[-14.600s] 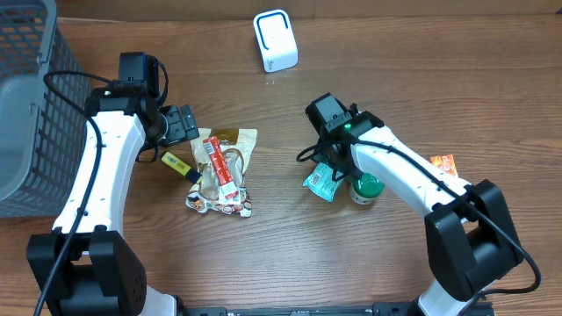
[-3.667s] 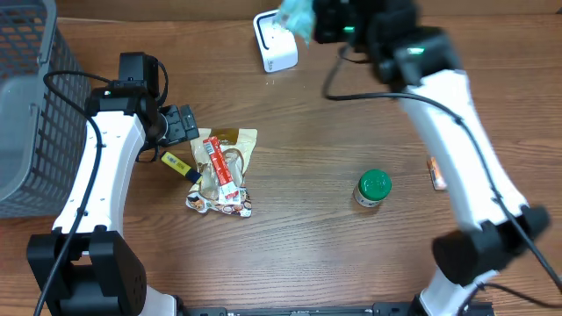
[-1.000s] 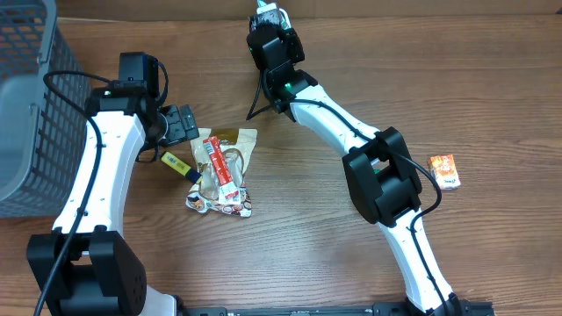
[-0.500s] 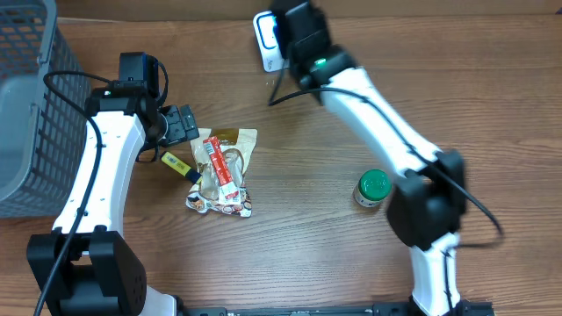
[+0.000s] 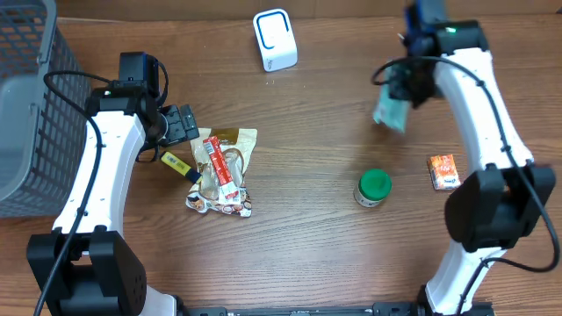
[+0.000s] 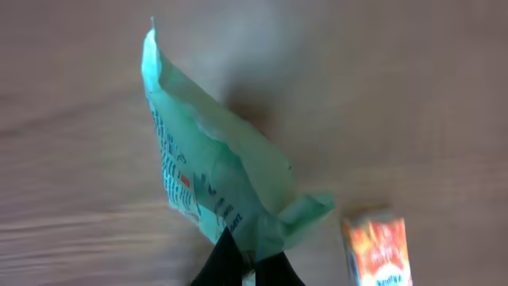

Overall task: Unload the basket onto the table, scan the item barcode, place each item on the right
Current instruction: 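Move the wipe pack right and release it near the orange box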

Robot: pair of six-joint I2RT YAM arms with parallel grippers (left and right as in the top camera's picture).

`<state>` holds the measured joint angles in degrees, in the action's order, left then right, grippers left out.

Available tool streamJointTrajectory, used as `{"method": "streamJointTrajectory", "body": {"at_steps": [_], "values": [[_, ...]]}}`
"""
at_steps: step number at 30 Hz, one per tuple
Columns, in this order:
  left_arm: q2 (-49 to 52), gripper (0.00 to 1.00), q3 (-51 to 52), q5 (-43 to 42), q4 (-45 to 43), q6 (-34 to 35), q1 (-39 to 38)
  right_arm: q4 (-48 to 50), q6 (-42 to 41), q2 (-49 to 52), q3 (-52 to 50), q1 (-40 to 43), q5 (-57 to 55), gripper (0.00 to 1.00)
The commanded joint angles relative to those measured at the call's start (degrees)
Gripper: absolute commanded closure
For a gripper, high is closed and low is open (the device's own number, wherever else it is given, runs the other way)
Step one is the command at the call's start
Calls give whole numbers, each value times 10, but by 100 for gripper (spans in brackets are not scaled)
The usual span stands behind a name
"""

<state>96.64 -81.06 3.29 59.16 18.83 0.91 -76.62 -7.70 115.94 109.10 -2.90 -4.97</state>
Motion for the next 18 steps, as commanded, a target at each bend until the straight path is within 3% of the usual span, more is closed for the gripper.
{"method": "streamJointTrajectory", "body": {"at_steps": [1,5,7,8,11,12,18], "values": [[-7,0,-6,3,0,-13,2,0,-11,2,-56,47,38,96],[-7,0,-6,3,0,-13,2,17,-11,2,-107,87,38,94],[-7,0,-6,3,0,-13,2,19,-11,2,-117,101,38,56],[-7,0,-6,3,0,-13,2,19,-11,2,-117,107,38,46],[-7,0,-6,3,0,-13,2,13,-11,1,-106,120,38,36],[-7,0,-6,3,0,-13,2,-2,-14,1,-89,123,38,27],[-7,0,-6,3,0,-13,2,-124,-45,-5,0,108,80,22]]}}
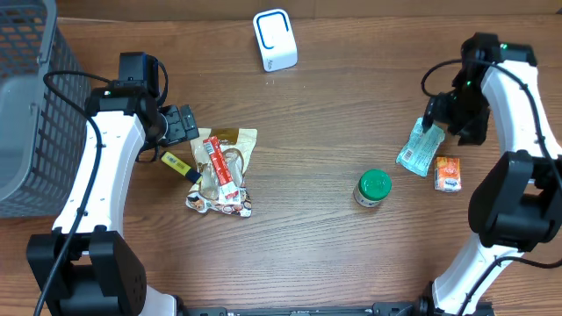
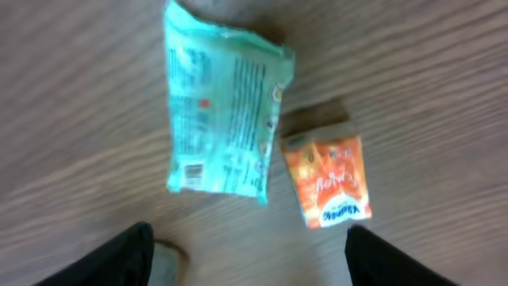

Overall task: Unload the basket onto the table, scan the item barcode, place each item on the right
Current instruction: 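Move the wipe pack right and release it near the orange box, then move the right gripper over the green-lidded jar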

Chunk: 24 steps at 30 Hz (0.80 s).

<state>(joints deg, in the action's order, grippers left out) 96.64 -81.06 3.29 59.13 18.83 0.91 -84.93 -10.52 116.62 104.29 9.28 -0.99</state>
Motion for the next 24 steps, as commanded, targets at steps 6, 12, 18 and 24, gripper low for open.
{"method": "streamJointTrajectory", "body": {"at_steps": [6,12,18,24], "values": [[-7,0,-6,3,0,-13,2,-120,-17,-17,47,-53,73,20],[-7,0,-6,3,0,-13,2,-122,-33,-34,44,-106,73,18],[-7,0,-6,3,0,-13,2,-122,-61,-120,44,-163,73,17],[-7,0,-6,3,0,-13,2,-121,-62,-174,32,-197,73,17]]}}
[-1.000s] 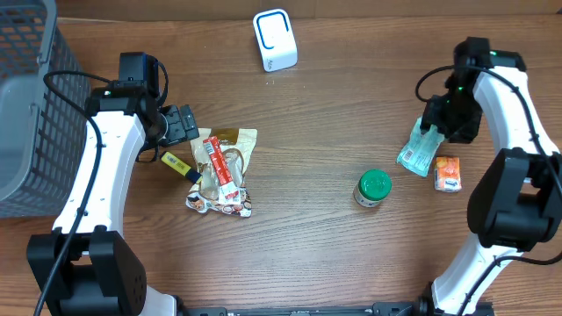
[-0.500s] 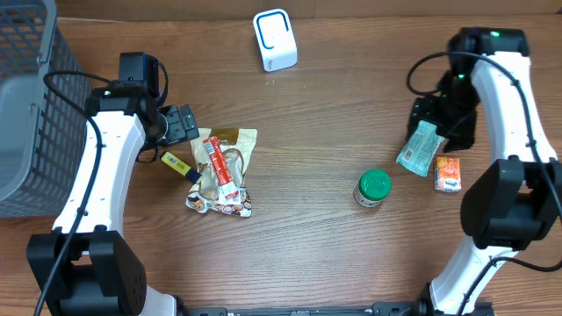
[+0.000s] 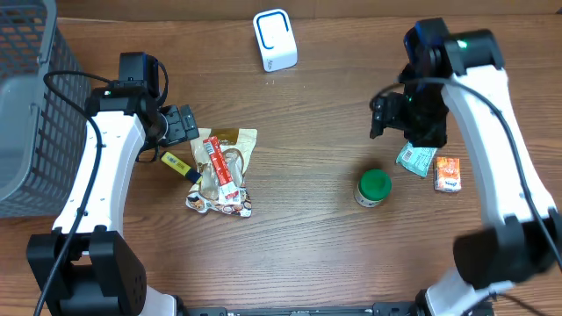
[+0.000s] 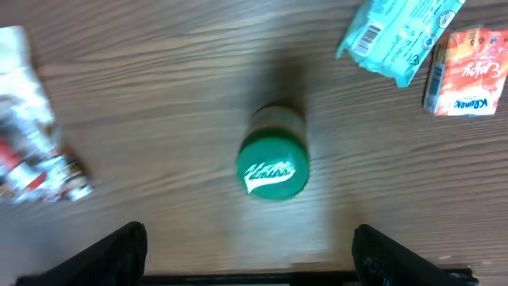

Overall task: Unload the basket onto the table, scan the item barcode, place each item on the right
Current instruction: 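Move the right gripper over the green-lidded jar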

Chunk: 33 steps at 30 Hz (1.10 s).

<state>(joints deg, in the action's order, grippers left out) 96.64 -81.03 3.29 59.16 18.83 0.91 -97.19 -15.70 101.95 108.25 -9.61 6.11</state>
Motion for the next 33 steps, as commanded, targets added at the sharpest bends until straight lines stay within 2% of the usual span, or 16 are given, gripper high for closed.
{"method": "streamJointTrajectory", "body": {"at_steps": [1,7,10,16,19,22,30,33], "values": [[-7,0,-7,3,0,-13,2,1,-10,-30,-17,-14,1,16],[-7,0,-7,3,0,-13,2,22,-14,-30,-95,-30,-16,16],[-7,0,-7,3,0,-13,2,71,-50,-30,-155,-30,-65,16],[-7,0,-7,3,0,-13,2,167,-49,-30,-260,-30,-69,15],[-7,0,-7,3,0,-13,2,219,-48,-30,-308,-31,-40,15],[-7,0,-7,3,0,-13,2,264,-4,-30,-350,-35,12,15],[-7,0,-7,3,0,-13,2,297,-3,-30,-401,-36,0,16],[-7,0,-7,3,0,-13,2,301,-3,-29,-408,-36,0,20]]}}
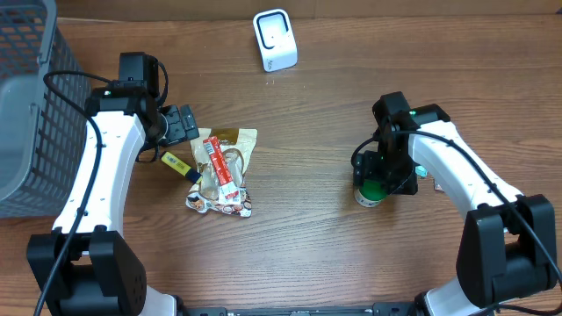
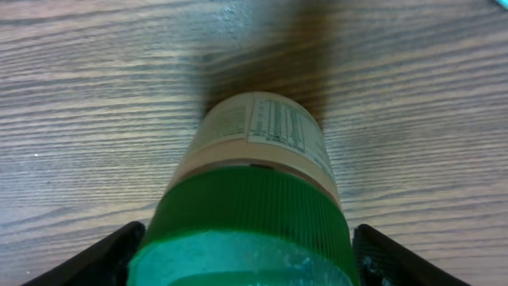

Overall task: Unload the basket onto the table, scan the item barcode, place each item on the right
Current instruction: 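Move the right gripper over the green-lidded jar, then lower the right gripper and grasp the green-lidded jar by its lid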

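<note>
A jar with a green lid (image 2: 248,226) and a beige label stands on the wooden table right of centre, also in the overhead view as the jar (image 1: 371,190). My right gripper (image 2: 246,274) is open and low over it, one finger on each side of the lid. The fingers (image 2: 119,253) stand close beside the lid; I cannot tell whether they touch it. The white scanner (image 1: 275,39) stands at the back centre. My left gripper (image 1: 183,124) hangs at the left by the snack pile, holding nothing that I can see.
A pile of snack packets (image 1: 221,171) and a yellow item (image 1: 178,164) lie left of centre. A grey wire basket (image 1: 22,114) fills the far left. The right arm covers the table just right of the jar.
My right gripper was open high above the jar with the teal packet and orange box in view. Now it is low around the jar's lid, still open. The left arm has not moved.
My right gripper held a teal packet in the air at the back right. Then the packet lay on the table beside an orange box and the gripper was open. Then the gripper was open above the green-lidded jar, and now it straddles the lid.
</note>
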Robot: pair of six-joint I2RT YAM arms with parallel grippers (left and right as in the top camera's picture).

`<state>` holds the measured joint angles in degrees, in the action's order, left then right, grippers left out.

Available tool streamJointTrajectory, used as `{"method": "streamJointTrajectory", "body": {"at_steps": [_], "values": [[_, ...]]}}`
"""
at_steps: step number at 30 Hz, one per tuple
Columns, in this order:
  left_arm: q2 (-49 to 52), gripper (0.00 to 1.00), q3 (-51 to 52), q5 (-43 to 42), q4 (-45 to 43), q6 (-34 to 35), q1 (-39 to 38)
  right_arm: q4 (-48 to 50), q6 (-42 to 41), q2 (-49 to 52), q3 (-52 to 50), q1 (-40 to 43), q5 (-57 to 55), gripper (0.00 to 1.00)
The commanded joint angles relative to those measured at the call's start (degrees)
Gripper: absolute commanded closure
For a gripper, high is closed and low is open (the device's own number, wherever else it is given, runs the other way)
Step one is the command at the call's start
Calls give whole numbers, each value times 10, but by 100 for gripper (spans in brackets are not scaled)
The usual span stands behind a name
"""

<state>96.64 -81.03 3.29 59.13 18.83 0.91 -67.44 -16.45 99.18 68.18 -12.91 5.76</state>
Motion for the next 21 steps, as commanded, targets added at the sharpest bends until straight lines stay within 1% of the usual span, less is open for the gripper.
{"method": "streamJointTrajectory", "body": {"at_steps": [1,3,4,8,12,16,18,21], "values": [[-7,0,-7,3,0,-13,2,6,4,-2,-7,-3,3,25],[-7,0,-7,3,0,-13,2,15,4,-2,-7,-3,3,37],[-7,0,-7,3,0,-13,2,19,4,-2,-7,-3,3,39],[-7,0,-7,3,0,-13,2,34,5,-2,-7,-4,3,40],[-7,0,-7,3,0,-13,2,59,60,-2,-7,-23,3,43],[-7,0,-7,3,0,-13,2,90,117,-2,-7,-70,-2,46],[-7,0,-7,3,0,-13,2,106,121,-2,-7,-95,-34,47],[-7,0,-7,3,0,-13,2,124,120,-2,-7,-133,-113,46]]}}
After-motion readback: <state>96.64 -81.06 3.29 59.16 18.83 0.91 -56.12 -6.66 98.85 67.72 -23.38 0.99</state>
